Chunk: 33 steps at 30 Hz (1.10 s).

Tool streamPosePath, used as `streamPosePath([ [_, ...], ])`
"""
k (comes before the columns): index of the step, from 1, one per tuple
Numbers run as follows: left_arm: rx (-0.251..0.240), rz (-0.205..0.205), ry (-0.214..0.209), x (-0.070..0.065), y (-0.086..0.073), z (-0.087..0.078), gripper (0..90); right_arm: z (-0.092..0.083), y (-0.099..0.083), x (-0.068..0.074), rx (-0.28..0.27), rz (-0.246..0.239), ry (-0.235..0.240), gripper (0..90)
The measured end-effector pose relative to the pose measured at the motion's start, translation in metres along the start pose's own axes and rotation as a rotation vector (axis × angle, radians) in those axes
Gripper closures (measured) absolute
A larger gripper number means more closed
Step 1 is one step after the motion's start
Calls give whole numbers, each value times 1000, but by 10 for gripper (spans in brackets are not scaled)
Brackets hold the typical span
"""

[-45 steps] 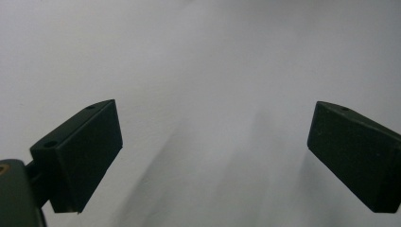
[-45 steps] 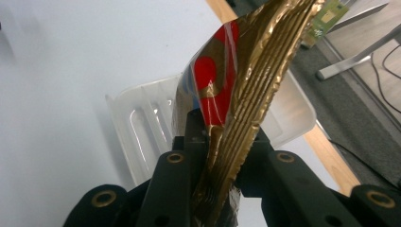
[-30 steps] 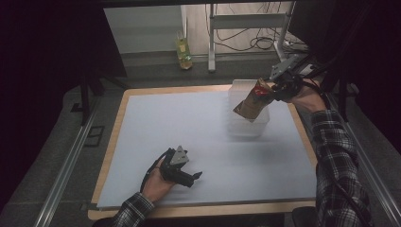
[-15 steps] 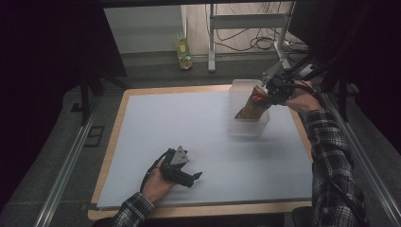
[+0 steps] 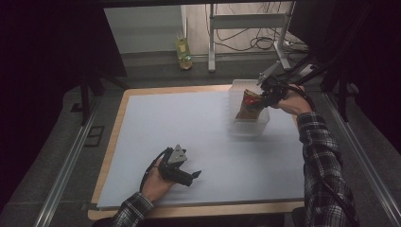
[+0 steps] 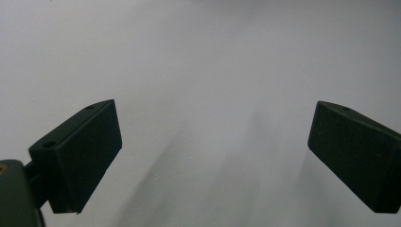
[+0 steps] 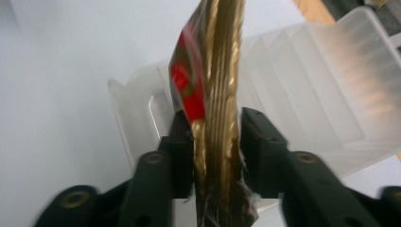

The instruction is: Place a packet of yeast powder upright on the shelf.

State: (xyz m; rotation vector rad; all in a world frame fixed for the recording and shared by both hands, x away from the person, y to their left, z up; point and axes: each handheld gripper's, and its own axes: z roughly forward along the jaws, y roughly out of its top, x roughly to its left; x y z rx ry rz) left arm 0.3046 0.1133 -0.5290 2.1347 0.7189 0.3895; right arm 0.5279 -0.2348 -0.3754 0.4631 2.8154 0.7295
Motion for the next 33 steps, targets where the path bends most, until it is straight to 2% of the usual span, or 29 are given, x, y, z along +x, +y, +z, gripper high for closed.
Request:
streamPosePath([
  [9, -2, 16, 28, 1, -1, -1, 25, 1, 7, 7, 10, 4, -52, 374],
  [14, 2, 21, 38, 1, -2, -1, 24, -5, 10, 9, -20, 46, -81, 258],
  [24, 1, 26, 44, 1, -3, -1, 22, -17, 7, 12, -106, 83, -67, 158],
  [30, 4, 28, 40, 1, -3, 0, 22, -25, 6, 16, -155, 95, -78, 147],
  [33, 6, 29, 39, 0, -2, 0, 22, -28, 5, 18, -171, 116, -80, 140],
])
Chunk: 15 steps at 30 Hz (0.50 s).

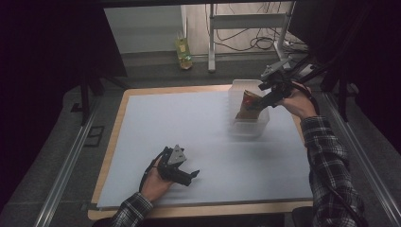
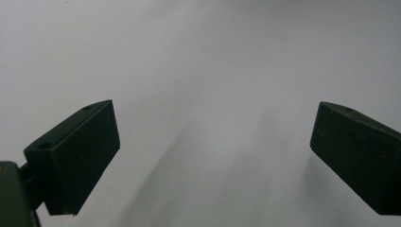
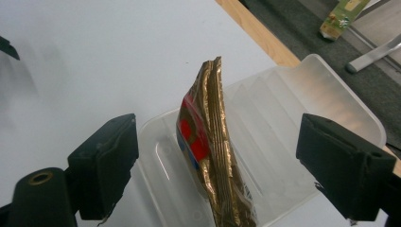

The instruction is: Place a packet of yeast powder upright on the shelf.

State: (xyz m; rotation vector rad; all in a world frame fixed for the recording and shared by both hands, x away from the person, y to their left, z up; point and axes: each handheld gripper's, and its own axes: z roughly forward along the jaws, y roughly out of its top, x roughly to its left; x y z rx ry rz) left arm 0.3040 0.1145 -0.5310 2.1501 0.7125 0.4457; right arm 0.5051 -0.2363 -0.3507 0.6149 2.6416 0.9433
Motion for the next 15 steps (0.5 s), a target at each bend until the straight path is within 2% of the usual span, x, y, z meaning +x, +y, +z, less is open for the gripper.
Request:
streamPosePath([
  [4, -3, -9, -4, 1, 0, -1, 21, -3, 0, 2, -23, 18, -1, 129],
  [8, -14, -34, -36, 2, 1, -2, 21, -4, -1, 5, -51, 37, 8, 120],
  [15, -21, -35, -35, 4, 0, -2, 17, -8, -3, 9, -77, 58, 11, 104],
])
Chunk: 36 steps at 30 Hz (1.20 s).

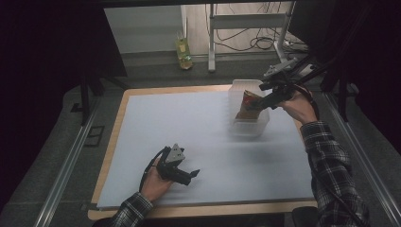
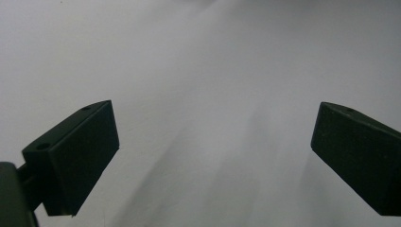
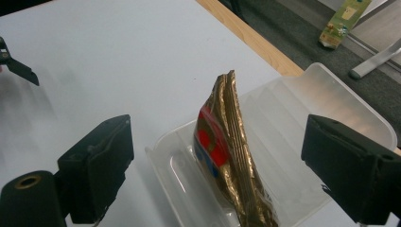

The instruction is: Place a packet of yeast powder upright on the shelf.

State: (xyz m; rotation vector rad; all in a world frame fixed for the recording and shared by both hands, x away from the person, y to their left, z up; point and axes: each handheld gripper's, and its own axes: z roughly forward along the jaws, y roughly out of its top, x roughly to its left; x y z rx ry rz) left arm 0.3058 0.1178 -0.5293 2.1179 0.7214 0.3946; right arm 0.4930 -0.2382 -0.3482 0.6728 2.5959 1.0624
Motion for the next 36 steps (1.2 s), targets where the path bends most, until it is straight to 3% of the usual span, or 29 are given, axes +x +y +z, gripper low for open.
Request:
streamPosePath([
  [7, 1, 5, 3, -1, 0, 1, 14, -6, 0, 6, -13, 7, -13, 102],
  [10, 17, -22, -39, 1, 2, -1, 28, -8, 0, 9, -21, 0, -14, 101],
  [13, -14, -42, -59, 2, 3, -4, 37, -11, -1, 11, -30, -1, -20, 100],
  [25, -10, -8, -16, 1, 1, -2, 23, -19, -7, 28, -45, -2, -7, 95],
  [36, -11, -1, -10, 1, 1, -2, 21, -18, -18, 43, -52, 4, 4, 54],
])
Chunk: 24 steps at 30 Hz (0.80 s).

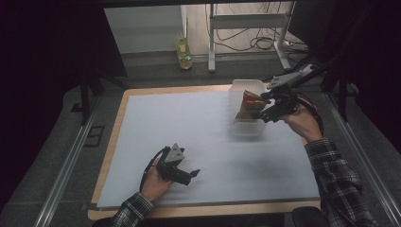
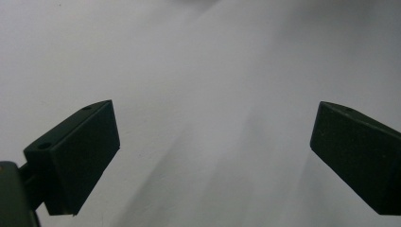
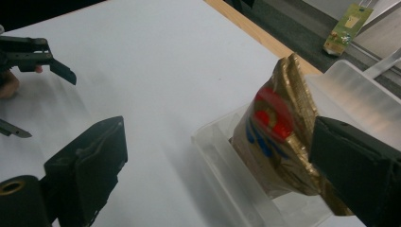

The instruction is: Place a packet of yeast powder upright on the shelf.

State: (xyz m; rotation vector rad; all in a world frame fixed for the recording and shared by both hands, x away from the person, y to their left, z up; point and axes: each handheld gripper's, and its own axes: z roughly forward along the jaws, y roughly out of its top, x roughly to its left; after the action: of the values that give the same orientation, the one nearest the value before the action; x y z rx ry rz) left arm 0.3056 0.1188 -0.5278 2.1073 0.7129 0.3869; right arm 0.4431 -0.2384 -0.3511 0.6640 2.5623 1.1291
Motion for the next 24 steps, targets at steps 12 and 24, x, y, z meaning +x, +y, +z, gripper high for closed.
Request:
streamPosePath([
  [12, 0, 2, 5, -1, 0, 0, 19, 5, -13, 14, -14, -6, 16, 27],
  [24, 1, 10, 12, -2, -1, 1, 16, 10, -27, 28, -31, -2, 29, 6],
])
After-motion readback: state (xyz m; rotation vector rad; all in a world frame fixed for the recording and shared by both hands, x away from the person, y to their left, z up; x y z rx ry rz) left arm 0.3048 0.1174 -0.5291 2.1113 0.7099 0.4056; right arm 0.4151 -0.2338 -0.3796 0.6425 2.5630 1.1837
